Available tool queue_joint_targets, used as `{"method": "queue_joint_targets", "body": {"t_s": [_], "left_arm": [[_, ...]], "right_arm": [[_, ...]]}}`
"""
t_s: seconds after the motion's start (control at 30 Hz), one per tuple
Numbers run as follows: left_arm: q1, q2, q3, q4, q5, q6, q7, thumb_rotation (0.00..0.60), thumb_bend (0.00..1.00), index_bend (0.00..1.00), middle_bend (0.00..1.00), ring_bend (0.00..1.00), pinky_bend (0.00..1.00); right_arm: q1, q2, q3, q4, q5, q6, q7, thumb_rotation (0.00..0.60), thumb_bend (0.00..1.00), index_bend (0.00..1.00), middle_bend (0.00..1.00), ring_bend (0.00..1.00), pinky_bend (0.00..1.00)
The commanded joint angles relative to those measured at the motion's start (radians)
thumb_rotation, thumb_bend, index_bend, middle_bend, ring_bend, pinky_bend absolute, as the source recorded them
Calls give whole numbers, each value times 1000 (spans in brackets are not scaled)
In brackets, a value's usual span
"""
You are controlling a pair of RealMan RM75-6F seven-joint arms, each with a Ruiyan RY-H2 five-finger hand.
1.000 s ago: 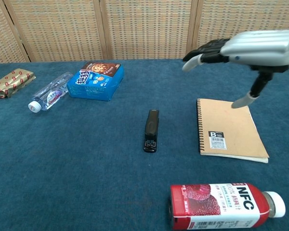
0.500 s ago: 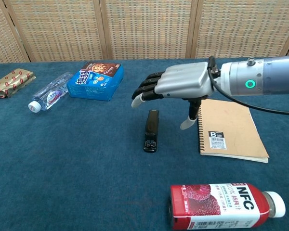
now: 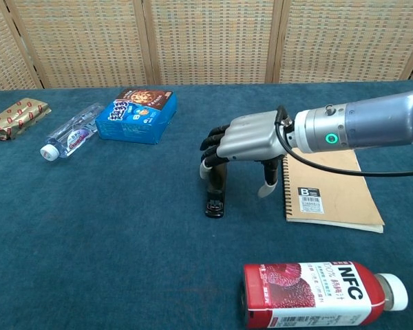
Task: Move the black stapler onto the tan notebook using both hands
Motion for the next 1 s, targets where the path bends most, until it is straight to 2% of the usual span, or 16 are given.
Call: {"method": "queue_joint_targets", "body": {"t_s": [0.03, 0.13, 0.23, 0.47, 0.63, 0.8, 1.0], "left_arm": [[-1, -2, -6, 6, -6, -13, 1, 600, 105, 0, 0, 0, 0], [-2, -3, -14, 11, -16, -25, -1, 600, 106, 0, 0, 0, 0], [-1, -5, -21, 16, -19, -29, -2, 600, 106, 0, 0, 0, 0], [-1, -8, -28, 20, -23, -51, 3, 600, 106, 0, 0, 0, 0], [8, -5, -29, 6, -5, -45, 3, 600, 106, 0, 0, 0, 0], [24, -4, -20, -27, 37, -17, 13, 600, 106, 0, 0, 0, 0], [42, -1, -14, -51, 87, 11, 11, 600, 106, 0, 0, 0, 0]], "right_arm": [[5, -15, -24, 26, 1, 29, 8, 600, 241, 359, 356, 241, 305], [6, -34, -38, 58, -6, 79, 18, 600, 400, 493, 479, 357, 481], [1, -56, -48, 100, -8, 141, 46, 600, 453, 533, 516, 393, 530], [-11, -26, -56, 143, 6, 265, 82, 600, 472, 542, 524, 400, 538], [-62, 105, -79, 66, 23, 327, 28, 600, 473, 542, 524, 400, 538], [-146, 240, -138, -15, 39, 347, -26, 600, 473, 542, 525, 400, 538], [-233, 278, -206, -8, 22, 384, -69, 600, 473, 542, 525, 400, 538]]}}
